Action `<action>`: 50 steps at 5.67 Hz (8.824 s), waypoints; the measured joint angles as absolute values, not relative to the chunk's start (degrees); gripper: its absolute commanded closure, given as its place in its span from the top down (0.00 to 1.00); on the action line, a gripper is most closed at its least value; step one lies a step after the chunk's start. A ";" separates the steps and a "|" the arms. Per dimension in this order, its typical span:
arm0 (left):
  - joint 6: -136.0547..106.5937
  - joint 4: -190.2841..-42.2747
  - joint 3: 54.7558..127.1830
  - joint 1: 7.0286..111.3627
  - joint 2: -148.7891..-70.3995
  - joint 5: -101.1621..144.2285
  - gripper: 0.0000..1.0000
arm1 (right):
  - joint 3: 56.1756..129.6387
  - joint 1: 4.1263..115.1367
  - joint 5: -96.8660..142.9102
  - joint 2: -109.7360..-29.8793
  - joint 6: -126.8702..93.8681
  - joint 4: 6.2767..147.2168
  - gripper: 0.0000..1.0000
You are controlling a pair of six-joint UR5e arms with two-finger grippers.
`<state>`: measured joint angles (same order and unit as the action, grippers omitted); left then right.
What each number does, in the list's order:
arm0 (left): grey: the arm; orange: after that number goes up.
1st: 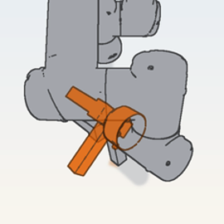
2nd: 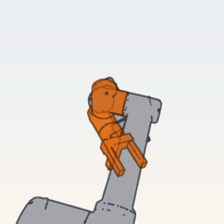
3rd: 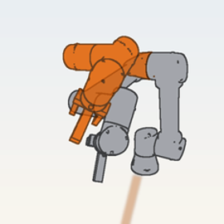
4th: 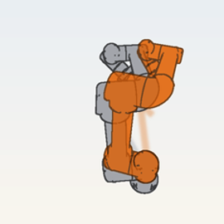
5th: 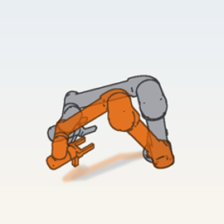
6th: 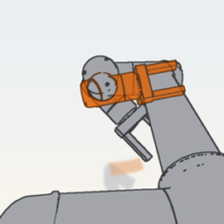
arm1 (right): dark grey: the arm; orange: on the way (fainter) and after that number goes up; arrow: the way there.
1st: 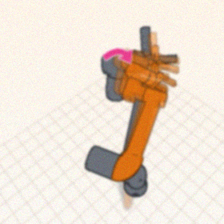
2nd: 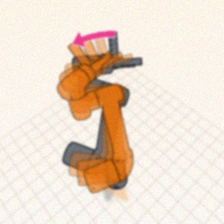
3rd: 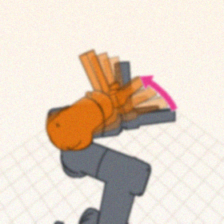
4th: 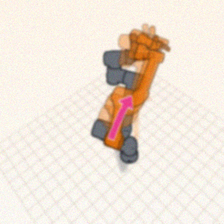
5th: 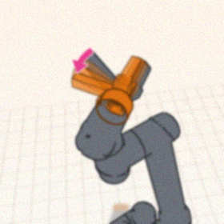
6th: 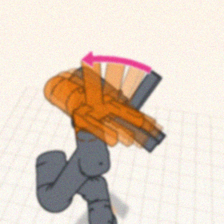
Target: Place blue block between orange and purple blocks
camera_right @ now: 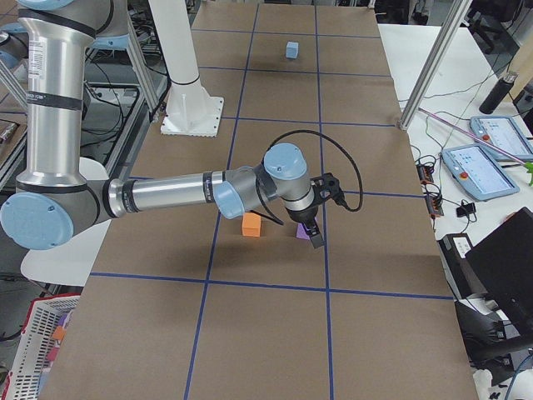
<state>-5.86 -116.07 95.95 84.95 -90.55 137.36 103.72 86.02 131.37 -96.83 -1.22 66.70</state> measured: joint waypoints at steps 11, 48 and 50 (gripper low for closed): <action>-38.11 -122.59 95.44 50.78 -88.57 119.71 0.25 | 101.60 85.34 136.64 -96.94 -11.25 61.17 1.00; 22.85 -77.50 96.77 86.92 -94.47 131.34 1.00 | 84.36 25.22 94.69 -42.21 -63.26 86.06 0.00; 22.65 -77.49 94.77 90.47 -93.28 134.33 1.00 | 87.37 33.85 103.11 -44.44 -59.93 86.50 0.00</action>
